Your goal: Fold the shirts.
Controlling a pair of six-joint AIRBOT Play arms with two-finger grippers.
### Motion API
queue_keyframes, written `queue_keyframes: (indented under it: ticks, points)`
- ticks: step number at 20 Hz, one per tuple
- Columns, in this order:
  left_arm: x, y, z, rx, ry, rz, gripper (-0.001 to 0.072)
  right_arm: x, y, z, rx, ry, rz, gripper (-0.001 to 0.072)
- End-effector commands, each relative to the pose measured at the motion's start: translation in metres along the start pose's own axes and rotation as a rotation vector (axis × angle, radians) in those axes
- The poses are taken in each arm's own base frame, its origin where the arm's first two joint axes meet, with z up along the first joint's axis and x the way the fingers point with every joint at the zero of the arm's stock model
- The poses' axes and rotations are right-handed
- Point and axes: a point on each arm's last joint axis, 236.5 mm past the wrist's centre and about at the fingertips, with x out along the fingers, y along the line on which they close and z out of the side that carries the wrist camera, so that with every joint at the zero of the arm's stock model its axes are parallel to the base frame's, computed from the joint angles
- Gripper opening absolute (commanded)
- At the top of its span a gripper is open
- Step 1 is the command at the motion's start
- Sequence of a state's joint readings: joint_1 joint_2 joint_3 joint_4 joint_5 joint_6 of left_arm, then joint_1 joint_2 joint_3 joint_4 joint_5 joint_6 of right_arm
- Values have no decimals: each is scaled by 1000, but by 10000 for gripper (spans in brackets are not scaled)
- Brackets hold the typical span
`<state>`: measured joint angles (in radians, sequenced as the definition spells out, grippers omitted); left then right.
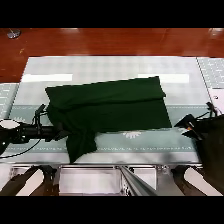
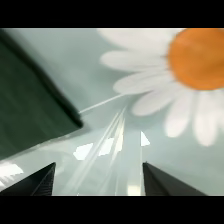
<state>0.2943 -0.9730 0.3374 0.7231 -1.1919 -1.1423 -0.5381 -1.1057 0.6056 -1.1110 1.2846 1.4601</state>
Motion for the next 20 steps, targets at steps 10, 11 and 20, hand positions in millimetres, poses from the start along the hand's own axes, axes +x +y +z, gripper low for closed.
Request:
queue_keyframes:
  ticks: [10,11,20]
  points:
    - [-1,-1,11,4,-44,1,25,51,67,29,-91,41,52,622]
    - [-1,-1,11,4,-44,1,25,52,69,31,-87,37,57,595]
    - [-60,-37,85,63,-221,-21,25,-20,98,83,-278,-84,71,20]
